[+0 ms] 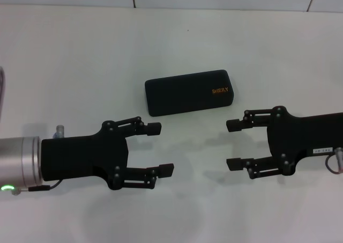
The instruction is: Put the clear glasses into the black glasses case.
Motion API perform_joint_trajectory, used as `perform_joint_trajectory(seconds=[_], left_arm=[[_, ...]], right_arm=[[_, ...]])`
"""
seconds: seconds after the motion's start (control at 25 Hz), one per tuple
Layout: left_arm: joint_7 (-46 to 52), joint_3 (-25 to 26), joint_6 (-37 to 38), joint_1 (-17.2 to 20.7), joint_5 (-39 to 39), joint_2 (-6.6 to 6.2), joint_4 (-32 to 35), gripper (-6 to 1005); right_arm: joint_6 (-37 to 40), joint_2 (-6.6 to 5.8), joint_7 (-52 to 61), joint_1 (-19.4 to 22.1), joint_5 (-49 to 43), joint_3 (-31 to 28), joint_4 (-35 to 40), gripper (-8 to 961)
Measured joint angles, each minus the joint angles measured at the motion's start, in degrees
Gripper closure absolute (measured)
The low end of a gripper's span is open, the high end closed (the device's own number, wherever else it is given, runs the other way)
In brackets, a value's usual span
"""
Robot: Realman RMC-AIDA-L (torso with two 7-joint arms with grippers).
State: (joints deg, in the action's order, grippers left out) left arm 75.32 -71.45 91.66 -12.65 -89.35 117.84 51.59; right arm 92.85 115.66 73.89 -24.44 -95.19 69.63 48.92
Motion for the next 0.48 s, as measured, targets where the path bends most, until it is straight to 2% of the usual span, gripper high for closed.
perform_joint_trajectory(seconds=[0.48], left_arm=[[0.0, 0.2, 0.0, 0.1, -0.1, 0.24, 0.0, 124]], right_arm=[[-1.0, 0.23, -0.1, 0.1, 0.1, 0.1, -0.3, 221]])
